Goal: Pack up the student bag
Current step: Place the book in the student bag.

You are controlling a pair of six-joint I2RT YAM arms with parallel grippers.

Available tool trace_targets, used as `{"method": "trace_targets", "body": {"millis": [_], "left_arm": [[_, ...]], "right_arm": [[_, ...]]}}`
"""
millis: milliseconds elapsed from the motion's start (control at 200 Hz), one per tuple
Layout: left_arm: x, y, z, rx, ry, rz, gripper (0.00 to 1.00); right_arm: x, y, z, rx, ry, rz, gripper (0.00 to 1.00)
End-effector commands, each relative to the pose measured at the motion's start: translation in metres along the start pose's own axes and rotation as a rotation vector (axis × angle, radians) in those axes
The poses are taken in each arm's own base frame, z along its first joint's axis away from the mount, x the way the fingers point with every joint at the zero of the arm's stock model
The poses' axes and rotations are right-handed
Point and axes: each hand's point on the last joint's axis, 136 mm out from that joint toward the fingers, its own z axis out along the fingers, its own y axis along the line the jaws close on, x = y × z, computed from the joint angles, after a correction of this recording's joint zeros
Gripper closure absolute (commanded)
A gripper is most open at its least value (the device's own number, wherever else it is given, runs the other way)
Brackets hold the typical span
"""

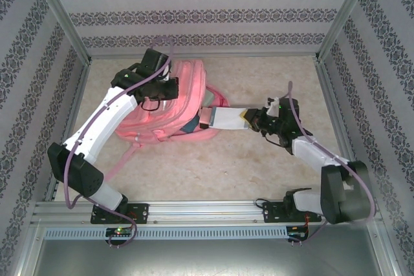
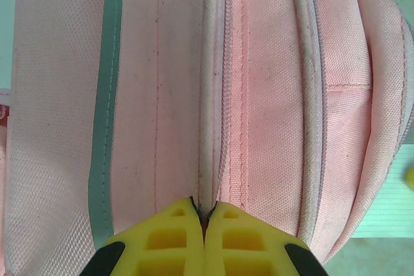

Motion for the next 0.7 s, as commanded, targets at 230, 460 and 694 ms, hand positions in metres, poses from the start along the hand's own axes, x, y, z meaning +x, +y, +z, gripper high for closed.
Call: {"method": "trace_targets", "body": {"millis": [230,460,694], "left_arm": [[-0.017,-0.016,-0.012,0.168,-0.056,-0.069,1.0],[-0.018,-0.017,-0.01,0.179,-0.052,-0.081,1.0],[-0.014,-0.013,-0.011,0.163,-0.042,-0.08,1.0]], "right_arm": [[0.002,0.072,0.103,-0.123,0.072,-0.116,1.0],[0.029,0.083,0.174,-0.118,0.175,-0.117,1.0],[0.029,0.074,0.171,0.001,0.156,-0.172,0.38]]}}
